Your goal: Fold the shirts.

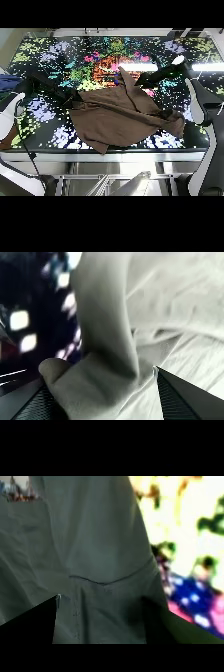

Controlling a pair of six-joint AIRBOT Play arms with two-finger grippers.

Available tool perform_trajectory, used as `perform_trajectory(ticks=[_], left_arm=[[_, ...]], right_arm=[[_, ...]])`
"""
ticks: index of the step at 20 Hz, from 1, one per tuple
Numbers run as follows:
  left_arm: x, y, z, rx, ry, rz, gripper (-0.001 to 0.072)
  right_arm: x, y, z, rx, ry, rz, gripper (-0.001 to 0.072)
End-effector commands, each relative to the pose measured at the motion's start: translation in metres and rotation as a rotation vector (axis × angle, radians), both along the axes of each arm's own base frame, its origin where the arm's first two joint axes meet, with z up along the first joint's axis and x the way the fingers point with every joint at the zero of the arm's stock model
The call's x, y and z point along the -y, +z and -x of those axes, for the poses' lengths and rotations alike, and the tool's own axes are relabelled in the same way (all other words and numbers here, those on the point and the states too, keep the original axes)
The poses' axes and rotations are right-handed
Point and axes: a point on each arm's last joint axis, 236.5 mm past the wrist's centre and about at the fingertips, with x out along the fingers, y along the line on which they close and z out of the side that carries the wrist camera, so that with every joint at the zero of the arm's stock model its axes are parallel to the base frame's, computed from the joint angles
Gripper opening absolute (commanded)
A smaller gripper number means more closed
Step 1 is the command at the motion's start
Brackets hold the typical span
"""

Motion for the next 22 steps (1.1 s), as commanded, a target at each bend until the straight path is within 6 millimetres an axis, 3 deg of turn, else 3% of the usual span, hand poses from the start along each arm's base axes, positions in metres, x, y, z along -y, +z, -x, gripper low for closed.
perform_trajectory(ticks=[1,5,10,13,16,18,19,20,21,22], left_arm=[[0.008,0.006,-0.008,0.025,-0.028,0.002,0.0703],[0.008,0.006,-0.006,0.017,-0.034,0.004,0.0703],[0.009,0.007,-0.003,0.009,-0.040,0.008,0.0702],[0.009,0.008,-0.001,0.002,-0.045,0.010,0.0702],[0.009,0.007,-0.002,0.004,-0.044,0.010,0.0702],[0.009,0.007,-0.002,0.004,-0.044,0.009,0.0690],[0.009,0.007,-0.002,0.005,-0.044,0.009,0.0517],[0.009,0.007,-0.002,0.006,-0.044,0.009,0.0269],[0.009,0.007,-0.005,0.015,-0.038,0.005,0.0072],[0.008,0.006,-0.008,0.025,-0.029,0.001,0.0015]], right_arm=[[-0.009,0.000,0.004,0.007,0.026,0.021,0.0571],[-0.007,0.001,0.006,0.029,0.046,0.074,0.0541],[-0.030,-0.003,0.016,0.050,0.118,0.123,0.0518],[-0.029,0.001,0.012,0.070,0.102,0.138,0.0518],[-0.007,-0.024,-0.001,0.100,0.066,0.314,0.0514],[-0.004,-0.031,-0.008,0.128,0.052,0.359,0.0498],[-0.007,-0.031,-0.009,0.135,0.055,0.359,0.0411],[-0.009,-0.032,-0.009,0.140,0.056,0.359,0.0313],[-0.010,-0.032,-0.010,0.144,0.053,0.358,0.0214],[-0.011,-0.031,-0.010,0.145,0.053,0.356,0.0035]])
